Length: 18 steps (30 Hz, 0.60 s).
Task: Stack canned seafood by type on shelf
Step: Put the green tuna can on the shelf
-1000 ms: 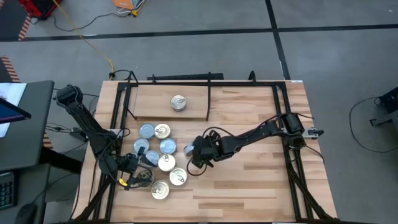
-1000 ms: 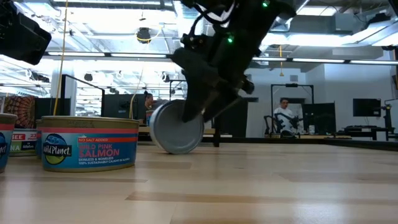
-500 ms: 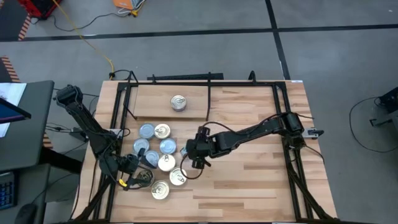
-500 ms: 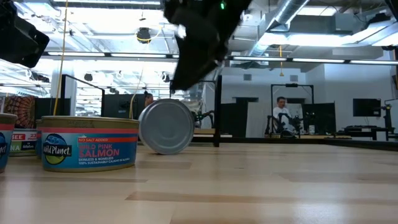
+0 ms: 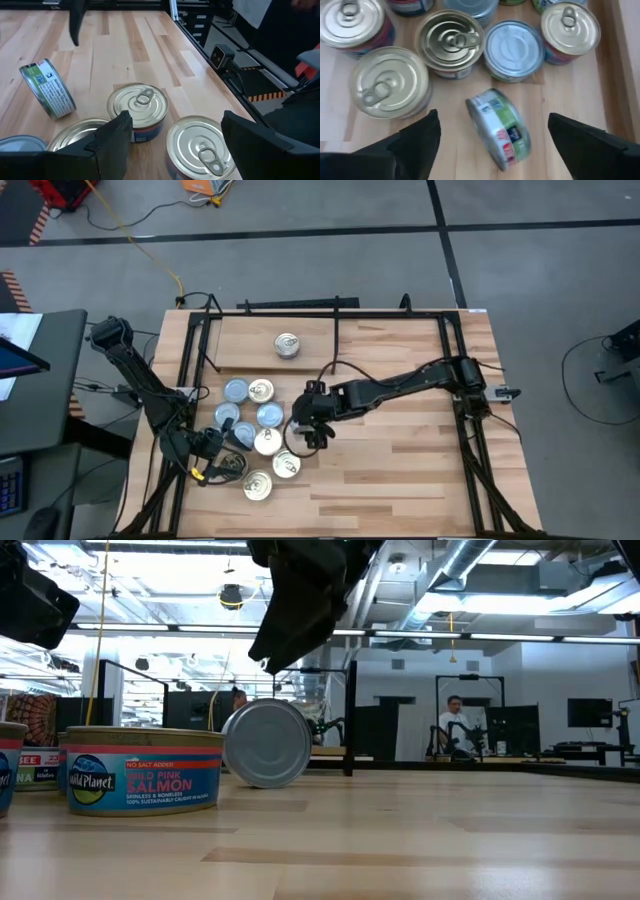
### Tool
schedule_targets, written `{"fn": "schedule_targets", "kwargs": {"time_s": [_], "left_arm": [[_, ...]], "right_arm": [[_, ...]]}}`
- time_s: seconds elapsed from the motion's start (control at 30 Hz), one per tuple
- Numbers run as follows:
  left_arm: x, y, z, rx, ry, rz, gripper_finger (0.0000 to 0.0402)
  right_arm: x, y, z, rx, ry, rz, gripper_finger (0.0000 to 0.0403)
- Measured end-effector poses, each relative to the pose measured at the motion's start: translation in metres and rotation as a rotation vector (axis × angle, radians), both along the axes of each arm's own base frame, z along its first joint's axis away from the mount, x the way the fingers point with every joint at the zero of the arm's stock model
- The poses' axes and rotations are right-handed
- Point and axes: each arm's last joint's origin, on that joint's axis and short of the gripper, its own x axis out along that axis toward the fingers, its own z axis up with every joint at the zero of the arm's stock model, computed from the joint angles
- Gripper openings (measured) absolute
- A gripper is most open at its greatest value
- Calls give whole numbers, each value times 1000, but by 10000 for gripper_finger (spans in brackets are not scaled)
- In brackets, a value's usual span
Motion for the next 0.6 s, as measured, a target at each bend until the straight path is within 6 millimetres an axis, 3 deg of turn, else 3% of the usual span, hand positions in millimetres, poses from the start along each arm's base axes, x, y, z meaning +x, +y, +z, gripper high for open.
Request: {"fn": "schedule_targets", "kwargs": {"time_s": [0.37,0.6], "left_arm": [[0,1,0,24,-14,22,290],[6,9,5,20,-85,263,290]], "right_arm": [[1,-11,-6,15,0,47,386],[-3,-9,-16,-22,43,59,386]]}}
